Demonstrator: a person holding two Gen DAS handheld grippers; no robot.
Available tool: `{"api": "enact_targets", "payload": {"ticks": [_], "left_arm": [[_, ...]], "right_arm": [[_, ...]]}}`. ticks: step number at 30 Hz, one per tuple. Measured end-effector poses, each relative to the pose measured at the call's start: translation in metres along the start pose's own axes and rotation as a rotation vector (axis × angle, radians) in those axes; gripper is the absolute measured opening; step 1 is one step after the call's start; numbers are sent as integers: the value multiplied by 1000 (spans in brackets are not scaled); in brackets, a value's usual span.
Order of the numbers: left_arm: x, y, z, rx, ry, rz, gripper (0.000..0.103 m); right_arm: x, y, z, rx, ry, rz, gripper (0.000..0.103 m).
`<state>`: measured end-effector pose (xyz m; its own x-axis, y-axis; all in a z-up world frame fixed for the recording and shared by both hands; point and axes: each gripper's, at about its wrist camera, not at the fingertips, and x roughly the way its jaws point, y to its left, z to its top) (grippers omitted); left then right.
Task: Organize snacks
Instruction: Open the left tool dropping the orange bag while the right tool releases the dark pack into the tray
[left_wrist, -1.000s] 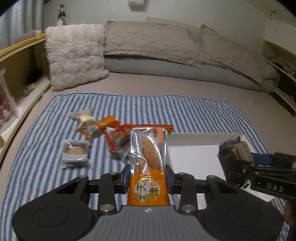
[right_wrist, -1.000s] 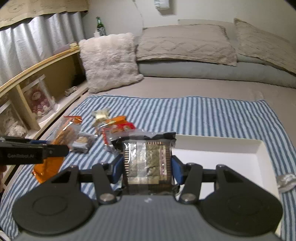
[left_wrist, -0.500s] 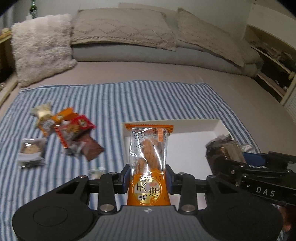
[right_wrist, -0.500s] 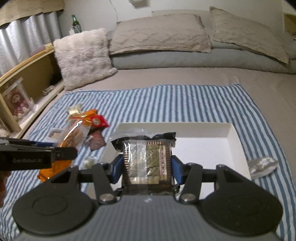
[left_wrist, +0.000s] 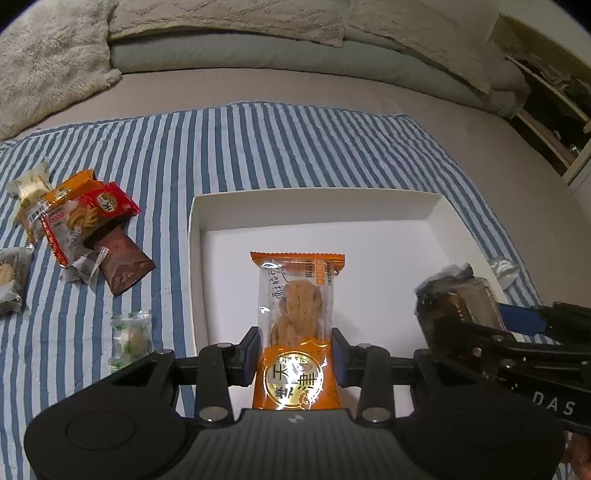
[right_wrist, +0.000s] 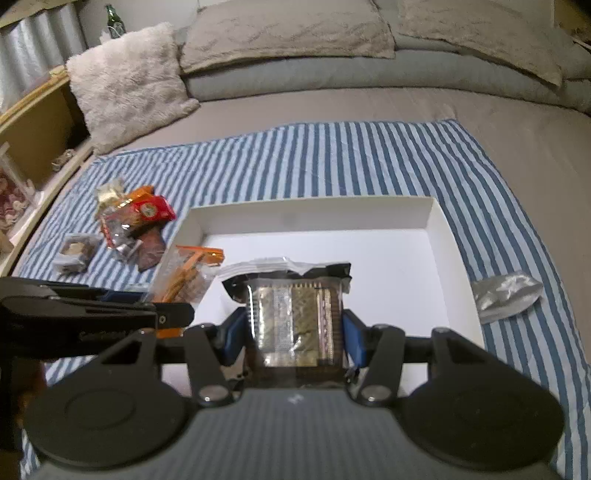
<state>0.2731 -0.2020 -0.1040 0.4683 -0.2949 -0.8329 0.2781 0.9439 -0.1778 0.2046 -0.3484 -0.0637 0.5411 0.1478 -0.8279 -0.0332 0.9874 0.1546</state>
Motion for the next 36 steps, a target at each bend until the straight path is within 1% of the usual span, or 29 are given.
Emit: {"api": "enact_targets", "payload": {"ticks": [2,5,7,9,11,13,15,18,22,23,24,26,28,32,36], "left_arm": [[4,1,2,-3,-5,-3,42],[9,2,4,6,-12,-7,48],[12,2,5,20,-1,-2,58],[12,3,4,32,7,10,77],[11,5,3,48,8,30,82],[7,7,1,72,5,52,85],[4,9,0,86,4,73,93],[-1,13,-3,106,4,97,100],[-5,18,-6,104,17,110,103],[-5,20,-7,103,24,107,103],[-5,21,-8,101,29,104,103],[-5,24,-9,97,40,99,103],[-6,25,-10,93,47,103,103],[-8,28,-12,77,65,106,103],[-10,30,-14,81,75,121,103]], "right_arm": [[6,0,2,4,14,-9,60],[15,-1,4,15,30,-19,60],[19,-2,6,24,37,-23,60],[23,-2,7,30,42,-26,60],[29,0,9,35,46,-30,60],[33,0,10,39,52,-33,60],[39,-1,13,43,57,-36,60],[41,-3,13,45,67,-38,60],[45,3,13,32,63,-7,62],[45,5,13,24,52,12,68],[45,7,13,15,45,24,80],[43,11,13,12,42,-4,92],[41,15,12,-4,42,-42,93],[40,12,11,5,70,-65,97],[36,7,6,-1,73,-86,100]]}}
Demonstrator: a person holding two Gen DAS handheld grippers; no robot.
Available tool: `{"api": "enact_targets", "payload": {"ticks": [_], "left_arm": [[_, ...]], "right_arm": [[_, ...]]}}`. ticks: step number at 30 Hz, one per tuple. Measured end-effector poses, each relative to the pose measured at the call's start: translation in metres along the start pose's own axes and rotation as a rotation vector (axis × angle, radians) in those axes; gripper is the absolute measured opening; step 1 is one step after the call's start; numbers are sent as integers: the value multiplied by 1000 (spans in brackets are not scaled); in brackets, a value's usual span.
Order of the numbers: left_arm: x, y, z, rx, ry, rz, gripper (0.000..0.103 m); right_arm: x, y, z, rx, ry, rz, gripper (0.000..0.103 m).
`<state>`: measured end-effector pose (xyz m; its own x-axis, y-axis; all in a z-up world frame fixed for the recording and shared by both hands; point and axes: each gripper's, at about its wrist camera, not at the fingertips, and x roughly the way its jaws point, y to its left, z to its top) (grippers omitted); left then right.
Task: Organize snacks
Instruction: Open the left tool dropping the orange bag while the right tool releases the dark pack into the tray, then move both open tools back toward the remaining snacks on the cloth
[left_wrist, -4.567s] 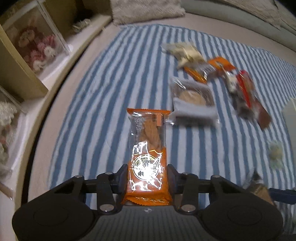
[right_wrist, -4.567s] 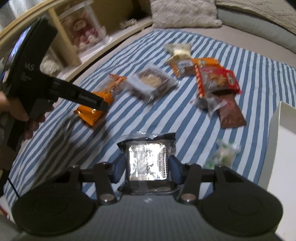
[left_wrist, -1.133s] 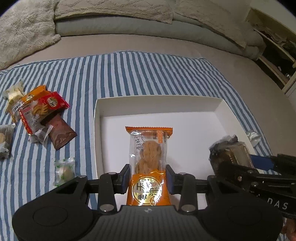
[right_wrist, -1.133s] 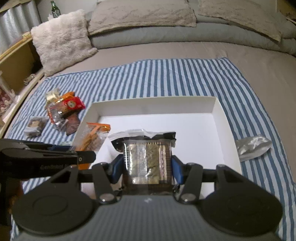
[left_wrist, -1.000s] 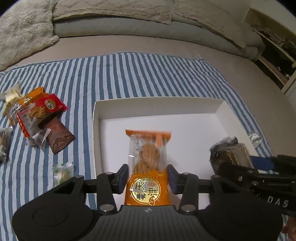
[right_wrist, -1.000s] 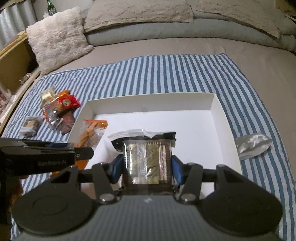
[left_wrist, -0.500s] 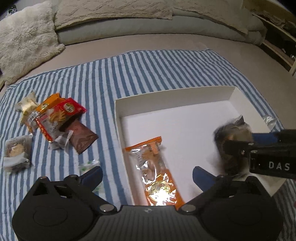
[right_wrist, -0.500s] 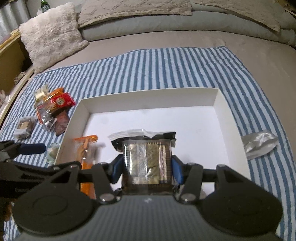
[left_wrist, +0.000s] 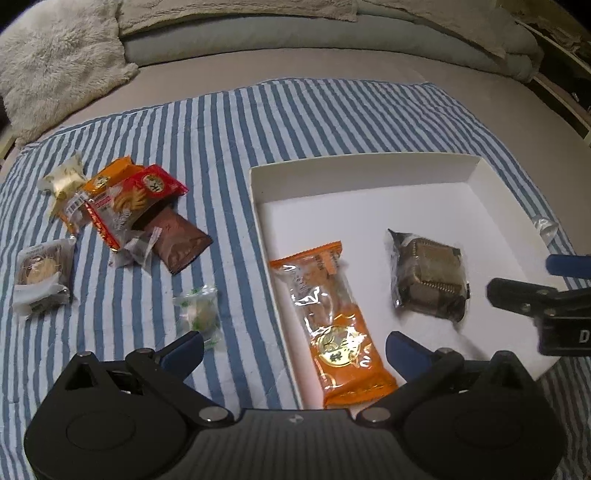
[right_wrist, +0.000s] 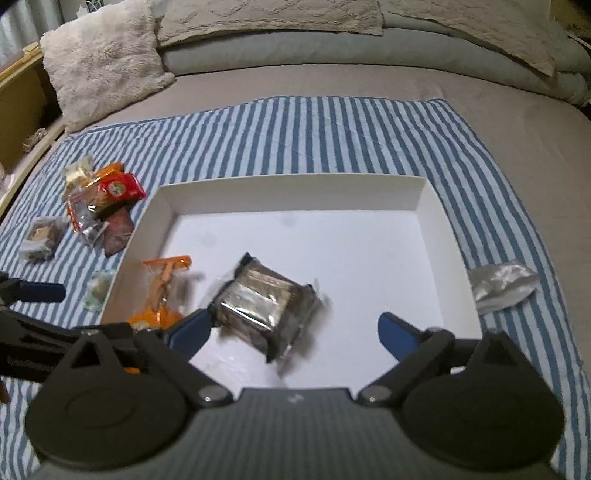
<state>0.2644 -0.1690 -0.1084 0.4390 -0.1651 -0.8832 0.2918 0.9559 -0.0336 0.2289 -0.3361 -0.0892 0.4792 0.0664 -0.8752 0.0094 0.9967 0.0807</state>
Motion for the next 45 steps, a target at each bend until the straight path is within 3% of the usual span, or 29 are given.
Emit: {"api": "enact_targets", "payload": {"ticks": [26,45], "left_arm": [[-30,11,-17,-30,7,-14,103],[-55,76,-30,-134,-74,50,103]], "right_arm": [[-34,-11,-19,1,-18,-12,102],[-32,25,-11,-27,-40,33,102]]}}
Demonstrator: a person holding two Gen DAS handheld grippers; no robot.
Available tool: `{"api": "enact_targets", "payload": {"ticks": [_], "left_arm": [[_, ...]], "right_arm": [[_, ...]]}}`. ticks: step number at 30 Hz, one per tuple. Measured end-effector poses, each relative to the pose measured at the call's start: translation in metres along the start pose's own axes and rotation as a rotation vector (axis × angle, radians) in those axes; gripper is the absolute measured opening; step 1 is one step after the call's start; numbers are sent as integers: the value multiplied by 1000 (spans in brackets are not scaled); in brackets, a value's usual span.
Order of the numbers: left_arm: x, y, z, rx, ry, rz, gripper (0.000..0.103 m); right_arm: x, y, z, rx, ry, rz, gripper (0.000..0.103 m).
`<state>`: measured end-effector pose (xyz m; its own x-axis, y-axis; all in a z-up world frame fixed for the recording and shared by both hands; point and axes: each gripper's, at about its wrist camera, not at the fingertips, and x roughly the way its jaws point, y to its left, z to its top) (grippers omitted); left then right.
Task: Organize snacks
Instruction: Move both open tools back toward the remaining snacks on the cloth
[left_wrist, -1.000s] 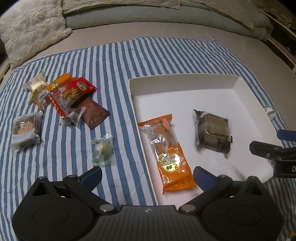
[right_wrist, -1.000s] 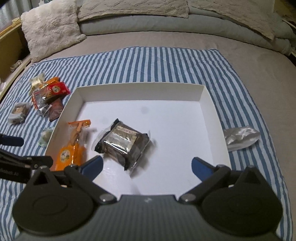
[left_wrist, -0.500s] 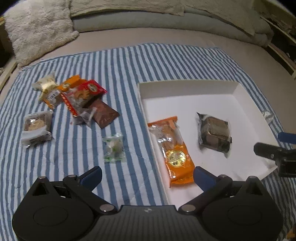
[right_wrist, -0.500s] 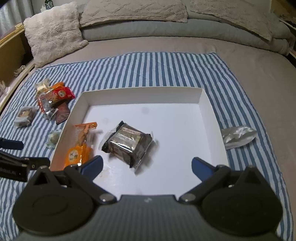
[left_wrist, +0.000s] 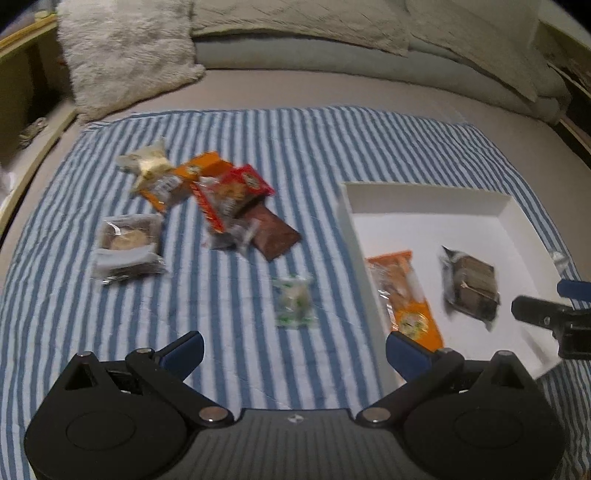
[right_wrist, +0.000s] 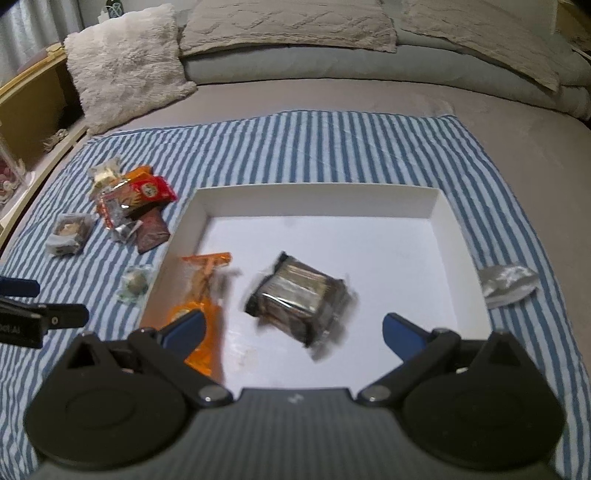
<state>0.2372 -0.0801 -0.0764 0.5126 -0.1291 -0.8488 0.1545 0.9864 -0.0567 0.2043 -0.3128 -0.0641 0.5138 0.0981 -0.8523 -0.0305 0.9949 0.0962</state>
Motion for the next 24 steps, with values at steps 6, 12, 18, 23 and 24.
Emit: {"api": "enact_targets", "payload": {"ticks": [6,12,18,23,24], "left_arm": [[-2,32,1,-82,-33,27,103],[-1,63,0,-157,-52,52,103],[1,93,1,-234,-69,88,103],[6,119,3,-292,-112,157,103],[7,124,5,-302,-123,164,103]], "right_arm": [[12,27,9,-30,3,31,102],[24,60,18,-69,6,54,103],[35,91,24,-110,7,75,103],[42,112,28,-134,13,92,102],[45,115,30,-132,16,99,102]]}}
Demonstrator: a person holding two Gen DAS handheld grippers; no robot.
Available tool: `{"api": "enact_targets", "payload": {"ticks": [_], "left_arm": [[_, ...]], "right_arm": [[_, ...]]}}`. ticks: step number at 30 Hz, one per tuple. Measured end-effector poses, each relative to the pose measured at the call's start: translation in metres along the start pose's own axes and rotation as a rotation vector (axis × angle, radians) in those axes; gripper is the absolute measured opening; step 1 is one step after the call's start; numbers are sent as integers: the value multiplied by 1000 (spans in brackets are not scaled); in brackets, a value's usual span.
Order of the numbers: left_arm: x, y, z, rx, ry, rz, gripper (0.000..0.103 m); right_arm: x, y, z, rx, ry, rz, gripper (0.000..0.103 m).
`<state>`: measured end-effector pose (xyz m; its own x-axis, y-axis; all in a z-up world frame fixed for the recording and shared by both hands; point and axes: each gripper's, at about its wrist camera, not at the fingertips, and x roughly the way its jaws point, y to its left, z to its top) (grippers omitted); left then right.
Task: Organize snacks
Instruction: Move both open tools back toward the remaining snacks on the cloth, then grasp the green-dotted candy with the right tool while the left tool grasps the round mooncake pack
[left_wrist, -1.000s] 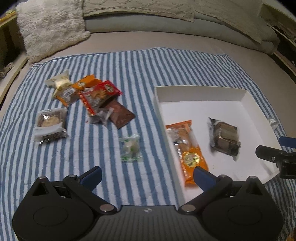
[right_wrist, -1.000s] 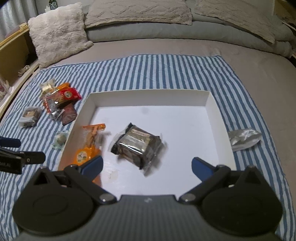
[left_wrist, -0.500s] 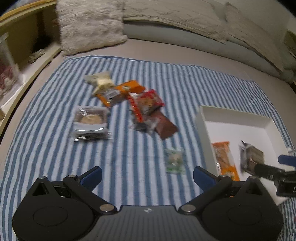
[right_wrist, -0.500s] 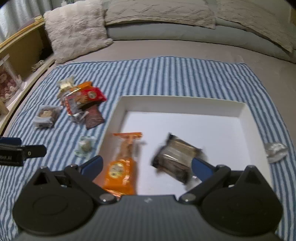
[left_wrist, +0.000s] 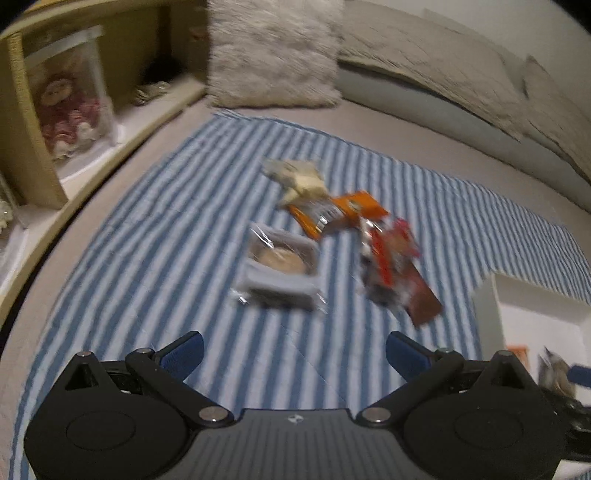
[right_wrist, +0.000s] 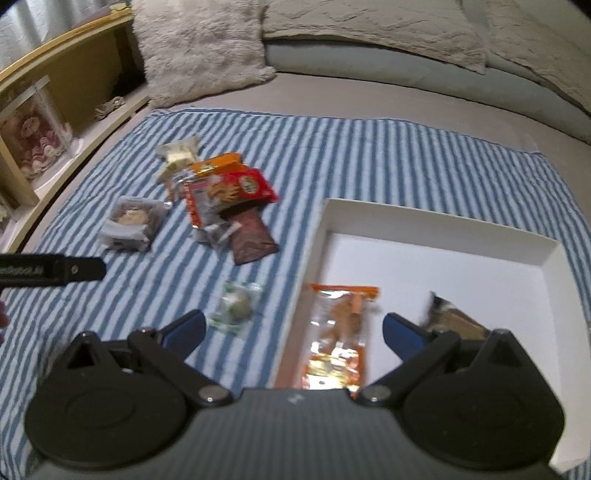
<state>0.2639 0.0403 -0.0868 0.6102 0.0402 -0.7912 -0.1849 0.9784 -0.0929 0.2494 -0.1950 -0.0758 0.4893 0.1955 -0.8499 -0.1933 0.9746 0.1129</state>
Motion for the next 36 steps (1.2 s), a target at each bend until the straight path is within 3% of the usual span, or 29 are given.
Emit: {"api": "enact_targets", "payload": {"ticks": [5,12,16,21,29,36], "left_arm": [[14,14,11,-40,-21,9,103],[39,18,20,-77,-56,34,103],[51,20,26,-127,-91,20,103],[76,12,32,-65,-62,52,103],[103,10,38,-36,-37,97,103],[116,9,41,-18,-10,46,102]], "right_arm": [[7,7,10,68,-1,57,102],[31,10,17,196,83,200,71],[49,15,18,212,121,204,66],[70,18,20,209,159,162,56],[94,22,22,156,184,141,50],[102,35,26,39,177,95,45]]}}
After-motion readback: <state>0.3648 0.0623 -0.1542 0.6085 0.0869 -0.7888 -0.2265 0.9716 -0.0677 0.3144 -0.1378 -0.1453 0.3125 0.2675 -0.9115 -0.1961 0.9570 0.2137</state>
